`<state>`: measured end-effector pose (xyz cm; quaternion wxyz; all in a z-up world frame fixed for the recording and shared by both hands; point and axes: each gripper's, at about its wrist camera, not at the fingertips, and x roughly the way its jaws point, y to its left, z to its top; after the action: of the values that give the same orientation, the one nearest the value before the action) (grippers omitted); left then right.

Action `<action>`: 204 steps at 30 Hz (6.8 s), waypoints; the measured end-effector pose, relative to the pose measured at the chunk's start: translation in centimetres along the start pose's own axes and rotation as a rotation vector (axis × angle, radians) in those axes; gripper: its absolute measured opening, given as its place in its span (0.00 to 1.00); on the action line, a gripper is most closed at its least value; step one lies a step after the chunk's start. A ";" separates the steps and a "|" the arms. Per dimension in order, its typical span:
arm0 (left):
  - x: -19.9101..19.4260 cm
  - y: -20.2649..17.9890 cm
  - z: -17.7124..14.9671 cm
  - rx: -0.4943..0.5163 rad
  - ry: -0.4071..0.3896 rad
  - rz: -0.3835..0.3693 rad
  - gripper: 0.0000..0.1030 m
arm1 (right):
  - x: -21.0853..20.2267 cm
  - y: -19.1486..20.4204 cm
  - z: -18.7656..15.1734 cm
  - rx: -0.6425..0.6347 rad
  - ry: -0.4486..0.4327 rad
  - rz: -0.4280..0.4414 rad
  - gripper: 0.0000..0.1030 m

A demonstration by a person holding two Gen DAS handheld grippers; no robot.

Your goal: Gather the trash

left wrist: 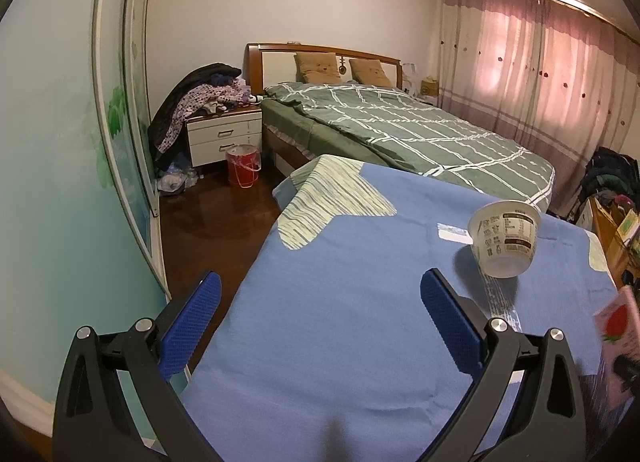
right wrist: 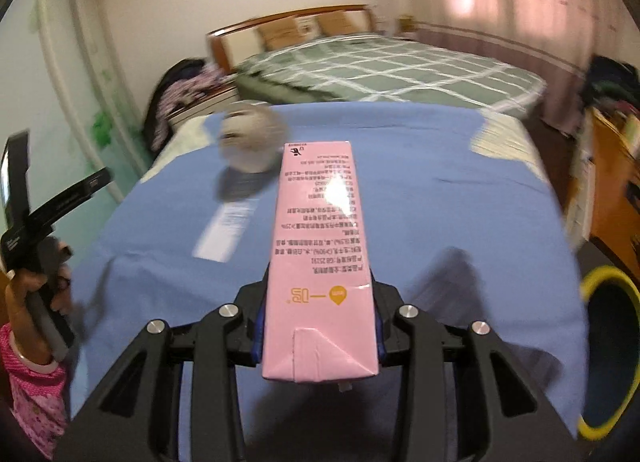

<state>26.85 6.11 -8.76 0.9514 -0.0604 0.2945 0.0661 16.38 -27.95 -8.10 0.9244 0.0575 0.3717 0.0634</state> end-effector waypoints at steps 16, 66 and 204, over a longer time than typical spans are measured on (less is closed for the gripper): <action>0.0 -0.8 -0.2 0.040 0.010 -0.006 0.95 | -7.6 -16.9 -5.5 0.408 -0.130 -0.370 0.35; 2.9 -15.4 1.8 0.293 0.197 -0.324 0.95 | -8.1 -20.7 -6.3 0.525 -0.206 -0.571 0.78; -23.7 -5.3 -5.7 0.176 -0.110 -0.258 0.95 | -22.1 -4.7 -8.0 0.129 -0.366 -0.272 0.90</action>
<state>5.18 -2.08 0.39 0.9683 -0.0107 0.2366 -0.0795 -4.64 -35.60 0.46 0.9709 0.0762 0.2055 -0.0970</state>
